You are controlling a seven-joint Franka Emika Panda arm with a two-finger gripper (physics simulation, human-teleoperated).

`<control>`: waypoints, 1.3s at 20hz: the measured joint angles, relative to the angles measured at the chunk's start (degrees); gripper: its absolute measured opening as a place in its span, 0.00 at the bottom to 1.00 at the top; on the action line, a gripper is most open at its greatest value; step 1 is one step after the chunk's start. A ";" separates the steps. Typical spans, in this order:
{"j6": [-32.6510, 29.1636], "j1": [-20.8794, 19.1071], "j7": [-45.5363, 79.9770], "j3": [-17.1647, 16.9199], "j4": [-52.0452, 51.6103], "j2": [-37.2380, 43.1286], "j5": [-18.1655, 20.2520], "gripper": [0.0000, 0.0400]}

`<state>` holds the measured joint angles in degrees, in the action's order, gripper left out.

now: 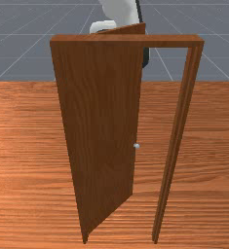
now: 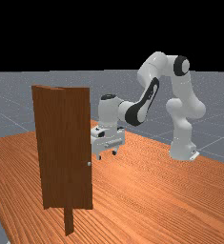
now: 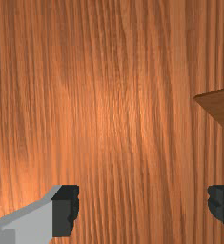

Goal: Close the door

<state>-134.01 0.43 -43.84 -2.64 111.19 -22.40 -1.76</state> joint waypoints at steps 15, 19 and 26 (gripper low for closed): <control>1.33 -13.01 -24.86 -1.87 -6.18 -3.84 0.72 1.00; -0.36 -7.63 -24.46 1.50 -1.56 -0.84 -1.23 1.00; 17.98 -2.70 -2.09 -0.65 -42.39 -24.13 0.81 1.00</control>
<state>-116.03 -2.27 -45.92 -3.30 68.80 -46.52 -0.95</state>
